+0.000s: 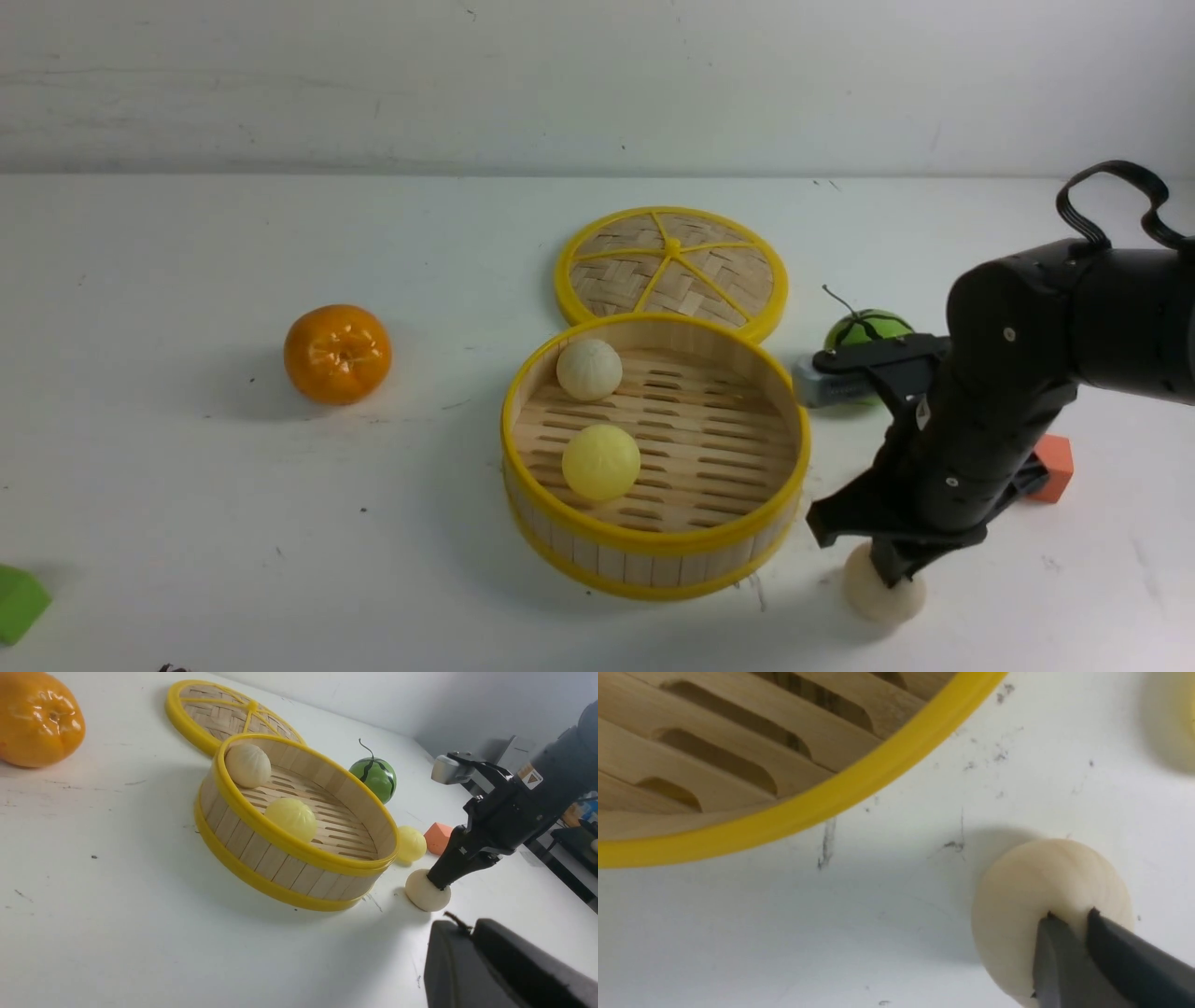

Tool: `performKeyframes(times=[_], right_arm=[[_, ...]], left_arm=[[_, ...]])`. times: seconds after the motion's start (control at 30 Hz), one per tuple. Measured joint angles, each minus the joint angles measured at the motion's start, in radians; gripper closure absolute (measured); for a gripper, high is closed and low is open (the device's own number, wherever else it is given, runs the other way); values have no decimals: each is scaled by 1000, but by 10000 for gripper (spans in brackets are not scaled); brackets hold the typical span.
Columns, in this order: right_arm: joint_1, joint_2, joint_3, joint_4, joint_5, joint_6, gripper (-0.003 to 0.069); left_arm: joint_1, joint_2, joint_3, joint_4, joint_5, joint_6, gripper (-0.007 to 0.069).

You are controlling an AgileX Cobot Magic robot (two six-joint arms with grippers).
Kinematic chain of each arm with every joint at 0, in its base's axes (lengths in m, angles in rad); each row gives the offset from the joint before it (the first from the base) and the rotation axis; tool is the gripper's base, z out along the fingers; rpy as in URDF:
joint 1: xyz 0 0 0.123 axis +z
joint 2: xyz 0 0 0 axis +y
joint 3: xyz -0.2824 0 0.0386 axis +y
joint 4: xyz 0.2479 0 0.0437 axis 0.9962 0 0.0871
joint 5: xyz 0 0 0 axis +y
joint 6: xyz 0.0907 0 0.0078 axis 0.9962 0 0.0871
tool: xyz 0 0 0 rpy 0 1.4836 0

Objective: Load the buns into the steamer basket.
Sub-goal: Use the right arm to put the steamed stuffed bun into the steamer

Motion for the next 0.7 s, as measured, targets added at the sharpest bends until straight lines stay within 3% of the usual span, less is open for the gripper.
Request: performKeyframes(times=[0.07,0.27,0.4,0.5,0.7], right_arm=[[0,-6,-1,0,18,-23,653],[0,-82,-73,22,103,-41,659],[11,-103,-221,151,89,-153,658],[33,-27,-342,192,28,-218,654],[39,214,-549,155,-20,-233,654]], left_arm=[[0,0,0,0,0,0,578],[0,0,0,0,0,0,575],[0,0,0,0,0,0,570],[0,0,0,0,0,0,567],[0,0,0,0,0,0,560]])
